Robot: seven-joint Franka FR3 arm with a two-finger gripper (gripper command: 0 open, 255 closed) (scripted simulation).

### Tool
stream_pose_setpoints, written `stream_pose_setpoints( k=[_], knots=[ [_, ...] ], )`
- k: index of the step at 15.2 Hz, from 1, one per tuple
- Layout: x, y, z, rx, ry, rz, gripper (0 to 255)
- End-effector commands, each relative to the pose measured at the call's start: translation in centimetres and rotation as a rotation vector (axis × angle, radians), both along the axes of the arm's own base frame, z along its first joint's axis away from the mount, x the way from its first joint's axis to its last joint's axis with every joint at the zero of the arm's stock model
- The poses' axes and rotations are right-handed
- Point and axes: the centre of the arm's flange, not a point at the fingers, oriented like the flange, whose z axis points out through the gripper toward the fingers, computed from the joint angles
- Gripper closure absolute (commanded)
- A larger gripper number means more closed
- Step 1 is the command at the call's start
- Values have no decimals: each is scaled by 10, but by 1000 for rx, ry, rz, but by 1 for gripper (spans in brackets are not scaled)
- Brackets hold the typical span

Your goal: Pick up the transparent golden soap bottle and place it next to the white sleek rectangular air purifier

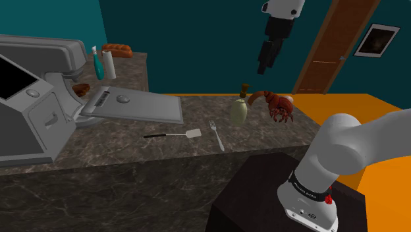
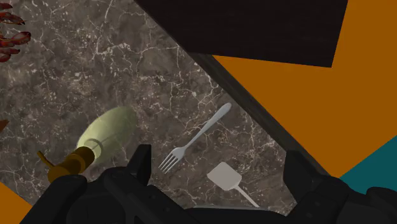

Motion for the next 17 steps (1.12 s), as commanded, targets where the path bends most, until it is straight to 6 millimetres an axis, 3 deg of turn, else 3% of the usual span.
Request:
stream_pose_setpoints(
  k=[1,17],
  knots=[
    [0,0,0,0,0,0,0],
    [101,-161,-107,54,14,5,0]
  ],
)
